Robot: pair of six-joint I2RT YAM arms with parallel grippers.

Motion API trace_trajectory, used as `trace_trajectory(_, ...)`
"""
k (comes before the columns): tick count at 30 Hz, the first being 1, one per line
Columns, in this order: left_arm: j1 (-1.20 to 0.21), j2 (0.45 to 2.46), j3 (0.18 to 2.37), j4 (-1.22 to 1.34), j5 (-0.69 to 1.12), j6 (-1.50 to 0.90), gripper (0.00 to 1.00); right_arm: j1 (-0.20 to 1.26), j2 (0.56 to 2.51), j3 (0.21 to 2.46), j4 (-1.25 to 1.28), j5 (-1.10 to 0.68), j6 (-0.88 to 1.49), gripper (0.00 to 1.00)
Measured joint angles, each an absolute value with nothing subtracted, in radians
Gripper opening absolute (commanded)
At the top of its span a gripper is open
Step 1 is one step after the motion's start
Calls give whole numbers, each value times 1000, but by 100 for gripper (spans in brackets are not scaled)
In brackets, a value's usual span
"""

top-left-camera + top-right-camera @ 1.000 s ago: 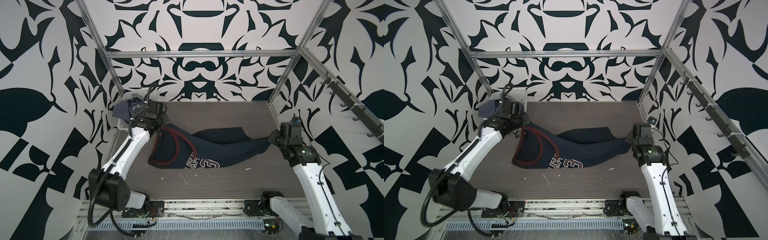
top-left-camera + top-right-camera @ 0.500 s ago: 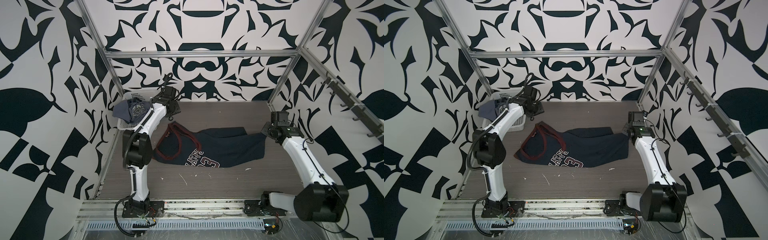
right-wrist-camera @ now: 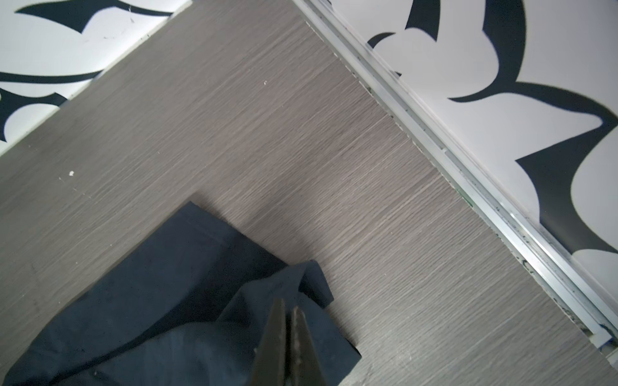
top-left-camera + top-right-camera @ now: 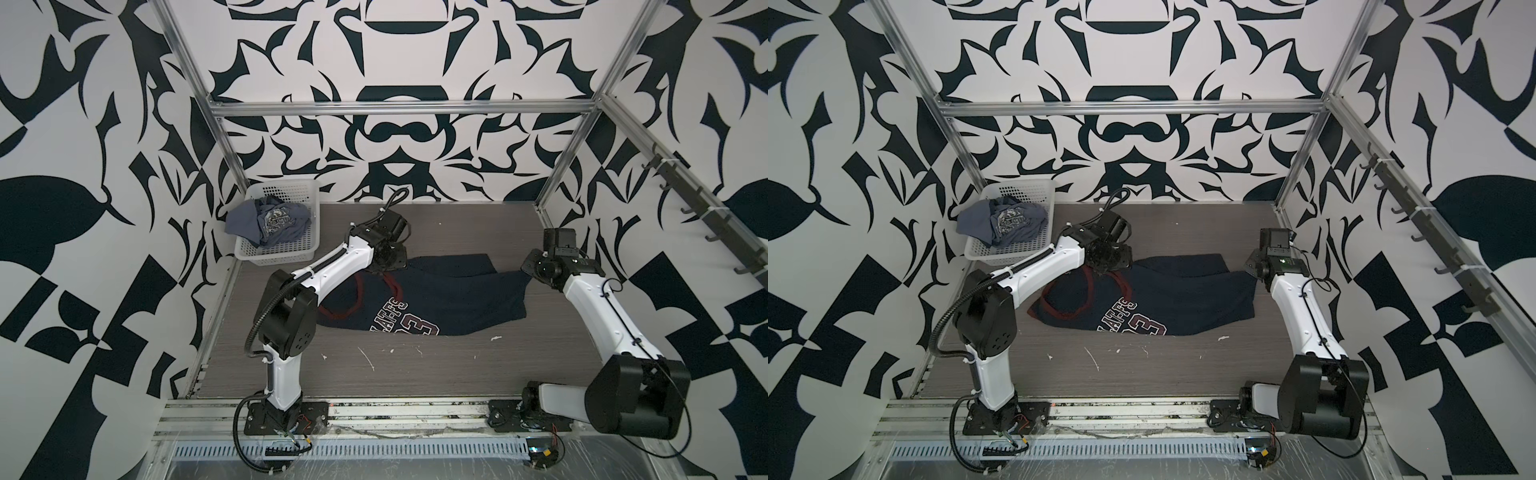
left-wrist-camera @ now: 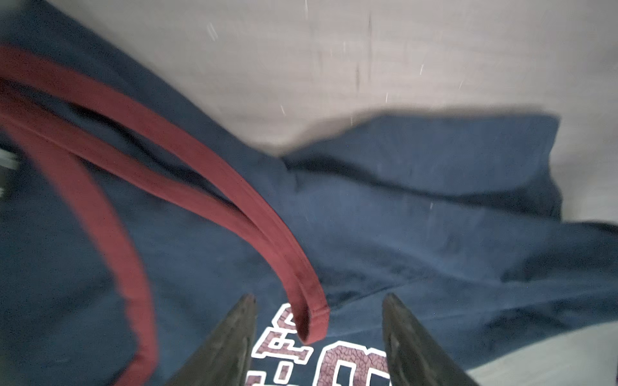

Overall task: Fold and stack tank tops
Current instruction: Smooth out the tank top at the center of the table.

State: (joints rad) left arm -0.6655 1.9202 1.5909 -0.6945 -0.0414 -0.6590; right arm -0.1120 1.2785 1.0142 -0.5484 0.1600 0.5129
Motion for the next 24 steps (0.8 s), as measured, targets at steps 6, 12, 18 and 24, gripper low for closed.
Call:
trace_trajectory(6,-690,1967,1560,-667,8,-693,55,-112,1241,976,-549,160,513,0)
trace_trajectory(12,-704,1999,1554,-647,34,-717,54,-112,1231,961,-549,160,513,0)
trace_trajectory(18,-707,2004,1519,-649,39,-732,55,-112,1231,956,-548,160,513,0)
trace_trajectory(24,-711,2004,1494,-643,46,-741,34,-112,1231,956,-548,160,513,0)
